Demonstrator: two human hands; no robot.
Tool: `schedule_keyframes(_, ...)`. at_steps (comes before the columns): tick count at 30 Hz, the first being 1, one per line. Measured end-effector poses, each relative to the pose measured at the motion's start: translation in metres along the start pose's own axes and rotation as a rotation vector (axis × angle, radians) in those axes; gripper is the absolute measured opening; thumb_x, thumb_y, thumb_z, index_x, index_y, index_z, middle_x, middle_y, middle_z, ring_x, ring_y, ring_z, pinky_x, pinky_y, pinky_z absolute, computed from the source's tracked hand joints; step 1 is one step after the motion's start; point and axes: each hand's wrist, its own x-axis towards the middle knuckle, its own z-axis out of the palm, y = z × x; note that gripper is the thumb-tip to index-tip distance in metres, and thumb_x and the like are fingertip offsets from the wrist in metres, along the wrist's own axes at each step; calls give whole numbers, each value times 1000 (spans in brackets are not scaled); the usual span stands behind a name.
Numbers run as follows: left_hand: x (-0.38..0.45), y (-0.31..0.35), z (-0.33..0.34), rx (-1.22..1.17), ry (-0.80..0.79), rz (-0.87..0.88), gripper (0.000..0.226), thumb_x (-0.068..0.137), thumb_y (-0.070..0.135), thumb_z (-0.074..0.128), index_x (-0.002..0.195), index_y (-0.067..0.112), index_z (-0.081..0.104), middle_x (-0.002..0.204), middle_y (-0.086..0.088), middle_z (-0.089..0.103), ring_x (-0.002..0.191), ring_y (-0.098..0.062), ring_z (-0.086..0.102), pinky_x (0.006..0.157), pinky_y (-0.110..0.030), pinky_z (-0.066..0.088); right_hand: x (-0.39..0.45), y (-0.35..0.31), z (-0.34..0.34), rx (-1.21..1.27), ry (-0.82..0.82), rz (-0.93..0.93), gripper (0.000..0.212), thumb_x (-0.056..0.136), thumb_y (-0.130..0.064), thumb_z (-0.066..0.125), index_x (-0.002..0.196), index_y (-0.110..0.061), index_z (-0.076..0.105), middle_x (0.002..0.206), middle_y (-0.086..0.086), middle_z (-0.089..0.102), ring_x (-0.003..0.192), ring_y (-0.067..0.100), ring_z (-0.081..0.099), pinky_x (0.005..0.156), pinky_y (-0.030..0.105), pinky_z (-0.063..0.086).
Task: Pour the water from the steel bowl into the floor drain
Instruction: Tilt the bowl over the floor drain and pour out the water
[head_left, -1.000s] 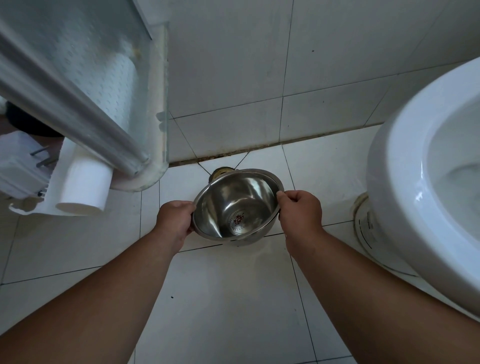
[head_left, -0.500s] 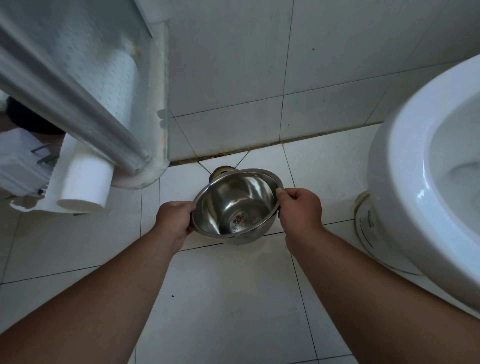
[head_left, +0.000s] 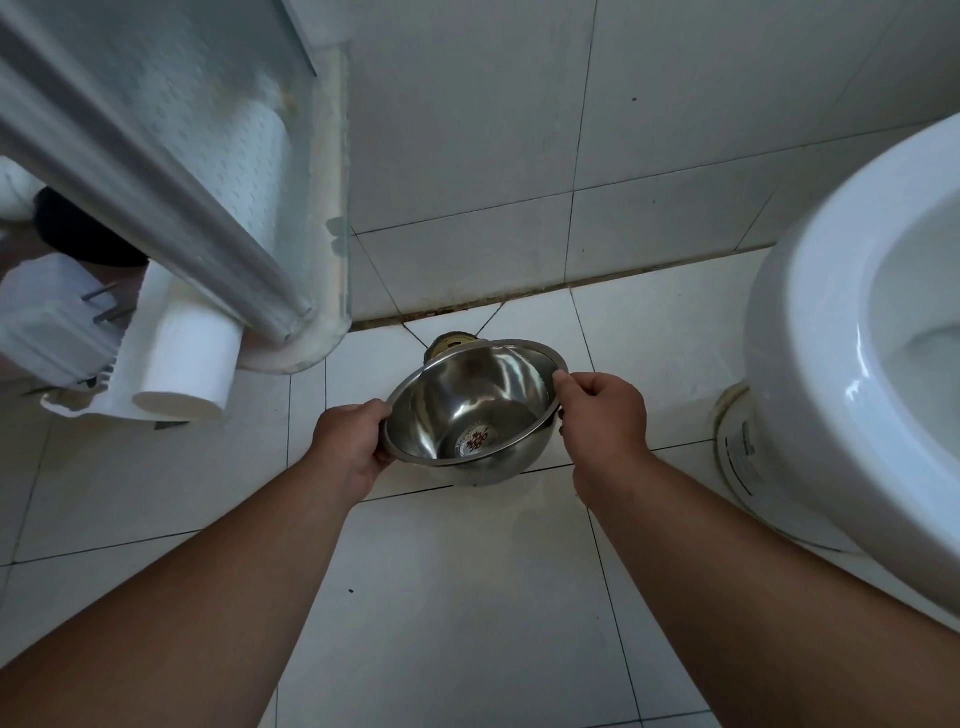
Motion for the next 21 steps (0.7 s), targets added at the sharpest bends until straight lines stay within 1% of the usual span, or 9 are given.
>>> schedule_keyframes(3, 0, 0, -1, -14, -2, -5, 10, 94, 1, 66, 86, 2, 71, 76, -12, 62, 69, -24, 58, 48, -25, 50, 2, 1, 0, 22, -13, -14, 32, 97, -27, 71, 65, -23, 73, 52, -21, 68, 51, 0, 62, 63, 26, 49)
schedule_keyframes(5, 0, 0, -1, -30, -7, -6, 6, 94, 2, 66, 90, 3, 70, 79, -13, 58, 70, -24, 54, 52, -27, 47, 3, 3, 0, 40, -14, -8, 29, 97, -27, 72, 68, -24, 74, 58, -25, 71, 55, -10, 64, 62, 23, 47)
schedule_keyframes(6, 0, 0, -1, -39, -8, -6, 5, 94, 2, 65, 92, 2, 70, 80, -13, 58, 70, -24, 54, 53, -27, 47, 3, 3, 0, 46, -13, -3, 28, 97, -27, 72, 69, -25, 75, 60, -27, 72, 57, -11, 65, 62, 22, 47)
schedule_keyframes(10, -2, 0, 0, -70, 15, -11, 9, 94, 2, 65, 91, 0, 74, 82, -15, 66, 76, -27, 63, 50, -26, 57, 4, 4, 0, 59, -24, 5, 26, 96, -30, 75, 70, -26, 76, 64, -28, 73, 68, -3, 69, 64, 19, 46)
schedule_keyframes(13, -2, 0, 0, -102, 24, -16, 9, 91, 1, 67, 88, 0, 75, 81, -15, 69, 78, -29, 65, 50, -28, 58, 4, 5, 0, 76, -34, 19, 23, 95, -31, 76, 73, -28, 76, 67, -31, 74, 77, -1, 69, 66, 19, 46)
schedule_keyframes(15, 0, 0, 0, -121, 26, -24, 11, 90, 2, 69, 94, -1, 78, 89, -18, 73, 84, -30, 69, 56, -31, 61, 6, 5, 1, 80, -39, 29, 21, 95, -32, 76, 75, -28, 77, 68, -28, 75, 79, 1, 71, 67, 21, 48)
schedule_keyframes(19, 0, -2, 1, -154, 16, -23, 27, 90, 6, 77, 112, -8, 80, 102, -20, 77, 94, -31, 73, 72, -36, 64, 7, 6, 2, 66, -58, 28, 22, 96, -32, 75, 74, -29, 77, 68, -27, 76, 76, -3, 70, 68, 20, 49)
schedule_keyframes(21, 0, -2, 2, -166, 16, -16, 28, 90, 9, 80, 113, -6, 82, 107, -21, 80, 96, -31, 74, 77, -38, 63, 8, 7, 3, 58, -56, 24, 24, 96, -32, 75, 72, -29, 77, 69, -22, 77, 78, -2, 71, 69, 21, 48)
